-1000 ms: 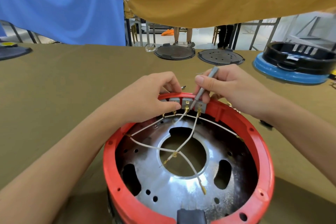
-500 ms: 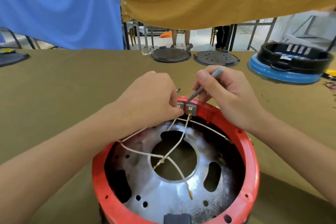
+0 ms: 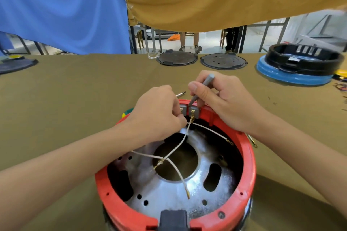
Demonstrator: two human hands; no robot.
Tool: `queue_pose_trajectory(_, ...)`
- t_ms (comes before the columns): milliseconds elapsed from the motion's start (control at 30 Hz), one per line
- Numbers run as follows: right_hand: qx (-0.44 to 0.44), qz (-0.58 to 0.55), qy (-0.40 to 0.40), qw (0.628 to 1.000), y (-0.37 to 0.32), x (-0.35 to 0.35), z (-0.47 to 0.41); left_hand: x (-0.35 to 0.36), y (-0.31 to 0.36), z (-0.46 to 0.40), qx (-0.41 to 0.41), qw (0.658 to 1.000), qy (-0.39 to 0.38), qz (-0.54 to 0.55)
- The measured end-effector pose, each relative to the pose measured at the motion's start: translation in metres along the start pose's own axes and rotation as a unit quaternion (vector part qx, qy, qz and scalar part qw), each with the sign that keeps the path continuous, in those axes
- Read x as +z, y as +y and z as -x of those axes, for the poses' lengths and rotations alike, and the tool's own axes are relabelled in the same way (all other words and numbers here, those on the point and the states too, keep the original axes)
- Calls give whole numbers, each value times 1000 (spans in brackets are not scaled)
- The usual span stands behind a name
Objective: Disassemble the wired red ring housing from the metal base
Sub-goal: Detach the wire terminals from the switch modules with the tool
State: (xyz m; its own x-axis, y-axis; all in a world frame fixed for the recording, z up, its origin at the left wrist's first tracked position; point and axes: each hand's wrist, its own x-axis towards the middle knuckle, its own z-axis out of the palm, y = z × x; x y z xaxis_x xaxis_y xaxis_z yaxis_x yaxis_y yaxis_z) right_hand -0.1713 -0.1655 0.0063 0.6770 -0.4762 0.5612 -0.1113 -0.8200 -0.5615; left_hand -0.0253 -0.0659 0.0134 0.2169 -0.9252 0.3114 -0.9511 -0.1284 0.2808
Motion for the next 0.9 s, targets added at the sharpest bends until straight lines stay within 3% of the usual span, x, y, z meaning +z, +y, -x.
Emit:
queue_pose_trajectory(600, -9, -59, 3, 998, 2, 1, 1, 0, -3, 6, 24, 999, 20, -27)
queue_pose_trajectory(900, -14, -45, -57, 997, -1, 0, -1, 0, -4, 6, -9, 1000, 21, -5)
